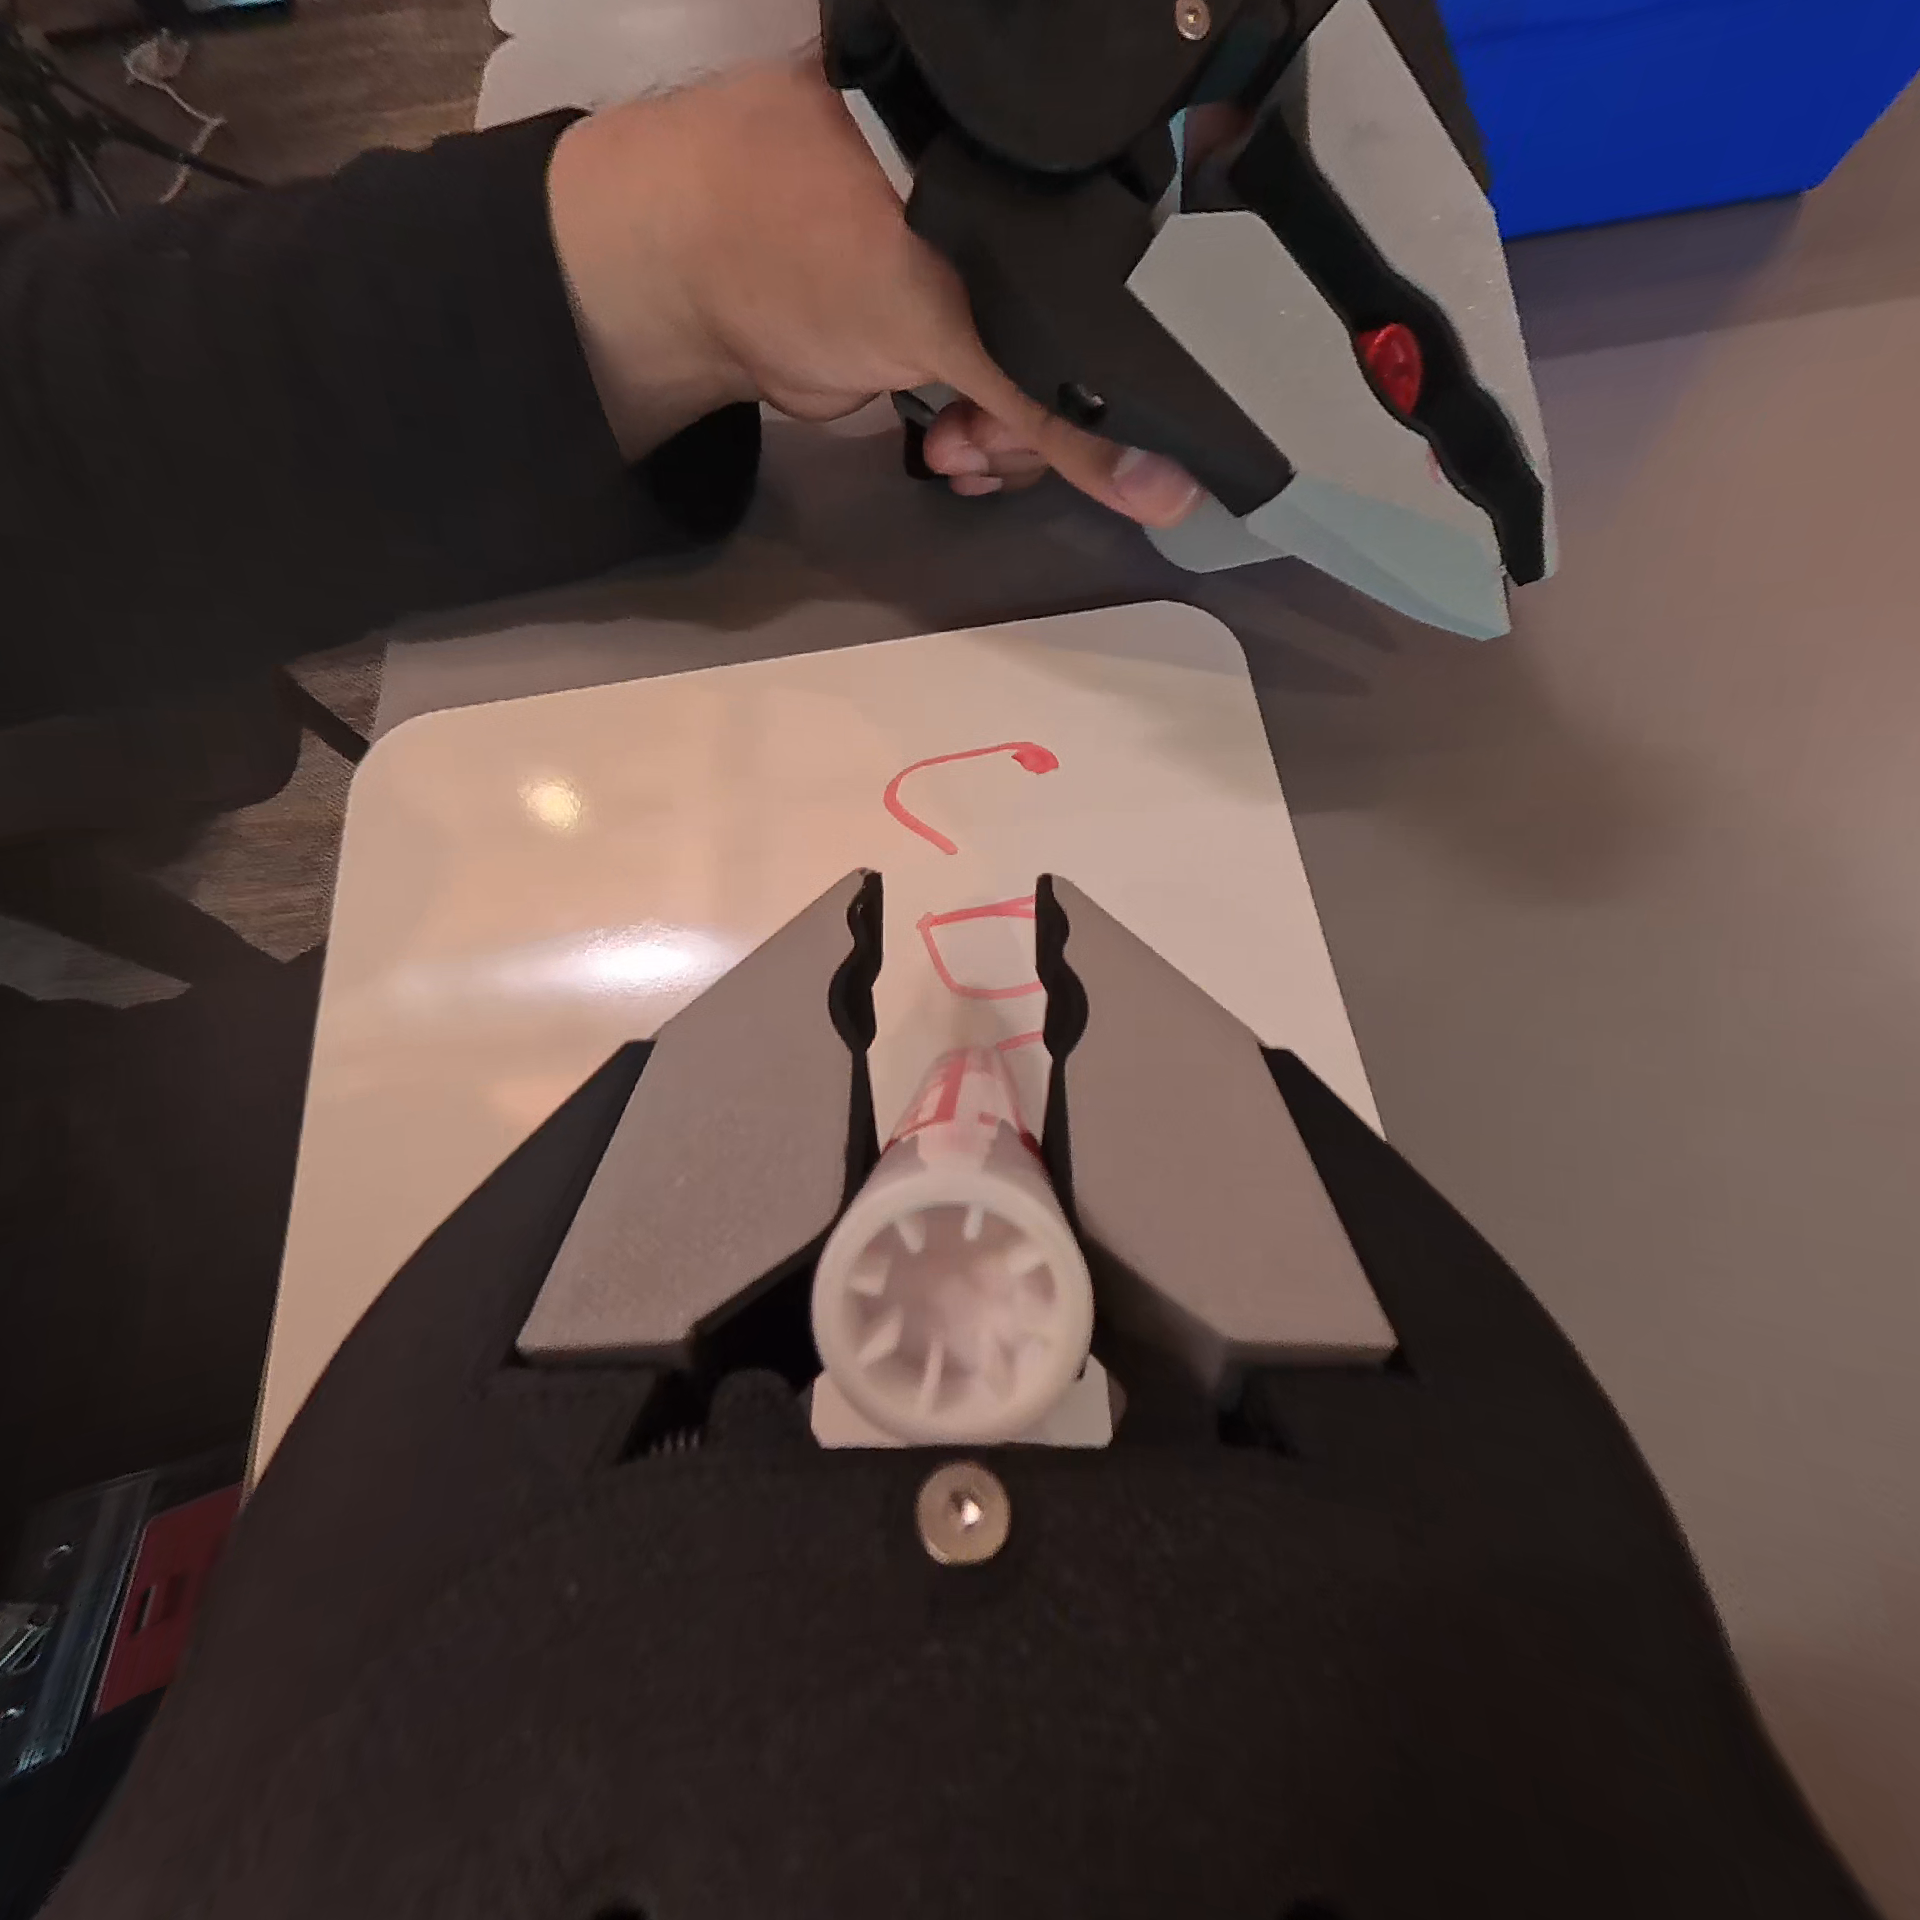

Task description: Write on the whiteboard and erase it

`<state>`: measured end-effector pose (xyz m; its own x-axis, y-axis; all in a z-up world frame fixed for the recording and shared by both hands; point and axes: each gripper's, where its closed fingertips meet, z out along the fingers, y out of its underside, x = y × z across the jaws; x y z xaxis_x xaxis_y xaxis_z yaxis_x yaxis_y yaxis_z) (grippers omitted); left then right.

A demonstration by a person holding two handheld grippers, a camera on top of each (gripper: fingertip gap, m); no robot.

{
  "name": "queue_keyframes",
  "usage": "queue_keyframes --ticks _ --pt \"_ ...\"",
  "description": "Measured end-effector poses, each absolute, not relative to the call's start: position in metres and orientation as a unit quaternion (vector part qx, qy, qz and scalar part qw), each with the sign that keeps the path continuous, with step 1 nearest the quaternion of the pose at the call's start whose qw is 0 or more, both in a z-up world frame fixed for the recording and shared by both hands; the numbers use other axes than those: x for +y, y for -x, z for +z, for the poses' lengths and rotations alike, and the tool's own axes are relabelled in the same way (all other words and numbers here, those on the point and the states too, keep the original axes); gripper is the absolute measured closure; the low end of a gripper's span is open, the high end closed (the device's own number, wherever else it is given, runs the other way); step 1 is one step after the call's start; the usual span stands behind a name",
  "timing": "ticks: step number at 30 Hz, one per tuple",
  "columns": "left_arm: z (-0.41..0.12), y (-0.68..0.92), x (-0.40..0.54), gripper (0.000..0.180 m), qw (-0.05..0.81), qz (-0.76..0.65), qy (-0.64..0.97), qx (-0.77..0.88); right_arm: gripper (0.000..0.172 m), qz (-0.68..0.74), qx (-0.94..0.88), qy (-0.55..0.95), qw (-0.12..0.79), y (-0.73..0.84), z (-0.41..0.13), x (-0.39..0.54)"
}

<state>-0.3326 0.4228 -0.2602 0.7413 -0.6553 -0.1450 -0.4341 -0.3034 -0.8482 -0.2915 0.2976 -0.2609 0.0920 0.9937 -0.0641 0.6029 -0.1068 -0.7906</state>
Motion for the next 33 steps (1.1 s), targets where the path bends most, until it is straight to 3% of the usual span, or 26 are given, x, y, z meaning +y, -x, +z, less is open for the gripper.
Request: queue_keyframes --ticks 33 --pt "-0.261 0.333 0.423 0.172 0.480 -0.113 0.801 0.340 0.143 0.330 -0.509 0.709 0.360 0.259 -0.253 0.329"
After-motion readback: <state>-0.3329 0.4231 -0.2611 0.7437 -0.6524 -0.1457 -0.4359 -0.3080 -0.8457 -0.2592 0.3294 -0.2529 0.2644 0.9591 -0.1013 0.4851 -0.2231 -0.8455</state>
